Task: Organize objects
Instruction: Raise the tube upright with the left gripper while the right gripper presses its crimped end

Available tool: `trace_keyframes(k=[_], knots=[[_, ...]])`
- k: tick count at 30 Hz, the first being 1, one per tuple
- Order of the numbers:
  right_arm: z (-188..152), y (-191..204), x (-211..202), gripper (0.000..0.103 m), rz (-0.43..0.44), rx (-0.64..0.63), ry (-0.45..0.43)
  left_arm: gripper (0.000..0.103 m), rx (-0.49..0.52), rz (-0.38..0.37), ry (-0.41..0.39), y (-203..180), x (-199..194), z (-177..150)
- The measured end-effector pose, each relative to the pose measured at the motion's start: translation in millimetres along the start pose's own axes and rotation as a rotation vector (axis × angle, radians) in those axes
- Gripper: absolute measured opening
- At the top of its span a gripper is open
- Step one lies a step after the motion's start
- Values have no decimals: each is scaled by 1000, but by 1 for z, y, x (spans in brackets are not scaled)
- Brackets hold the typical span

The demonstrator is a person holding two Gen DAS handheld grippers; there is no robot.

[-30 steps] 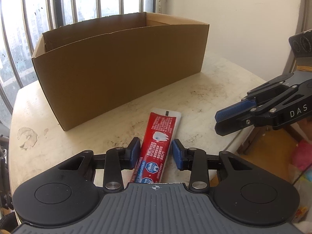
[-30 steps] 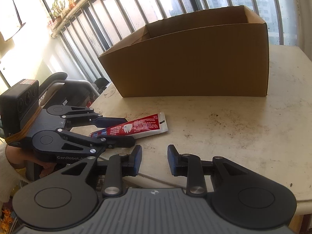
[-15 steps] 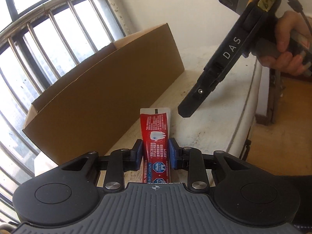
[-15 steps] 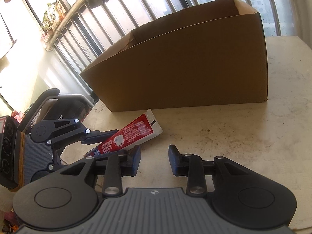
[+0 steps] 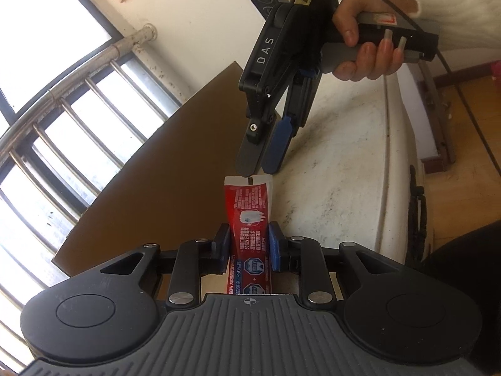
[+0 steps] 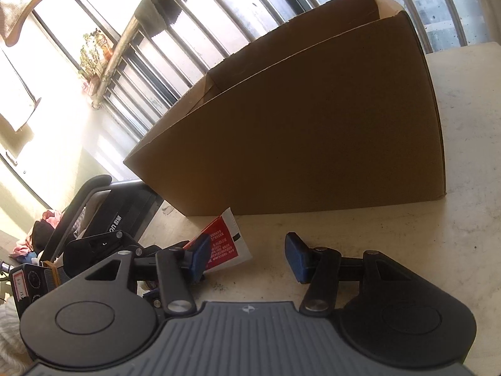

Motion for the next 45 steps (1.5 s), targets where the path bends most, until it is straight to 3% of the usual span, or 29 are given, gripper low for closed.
trace_keyframes(k=[4, 8, 10, 12, 14, 19, 23, 29, 33, 36, 38, 42, 45], knots=[[2, 7, 9, 59, 64, -83, 17, 22, 45, -73, -29, -1, 2, 1], [-6, 16, 18, 55, 208, -5, 79, 23, -5, -129, -39, 6, 6, -1], [-8, 19, 17, 54, 211, -26, 78, 23, -63, -148, -30, 11, 9, -1], [-8, 17, 16, 49, 211, 3, 89, 23, -52, -158, -41, 10, 7, -1], [-10, 13, 13, 36, 211, 16, 112, 23, -18, -162, -58, 8, 7, -2], [-14, 13, 5, 35, 246, 38, 56, 24, -41, -180, -62, 16, 9, 0], [-15, 6, 4, 23, 216, 96, 60, 25, -68, -189, -58, 21, 8, 2], [-19, 8, 1, 20, 208, 40, 3, 31, -134, -167, -21, 29, 11, 4], [-21, 12, 3, 18, 195, -25, 20, 38, -243, -162, 43, 38, 8, 1], [-22, 7, 3, 6, 186, -15, 25, 45, -392, -159, 98, 53, 3, -10], [-21, 3, 4, 0, 184, 14, 24, 45, -443, -161, 105, 58, -3, -18], [-21, 2, 5, 0, 178, 2, 29, 45, -509, -178, 126, 63, -6, -23], [-21, 1, 5, 0, 184, 13, 27, 36, -558, -214, 169, 65, -5, -23]])
Point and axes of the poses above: each gripper's, at about its wrist camera, not at the fingertips, and x roughly the way its jaws point, y to its left, z to its top, the point moved 9 cm from there along x, roughly the way its jaws point, and after that the axes turned 12 degrees about -y, right-handed, at the moved point
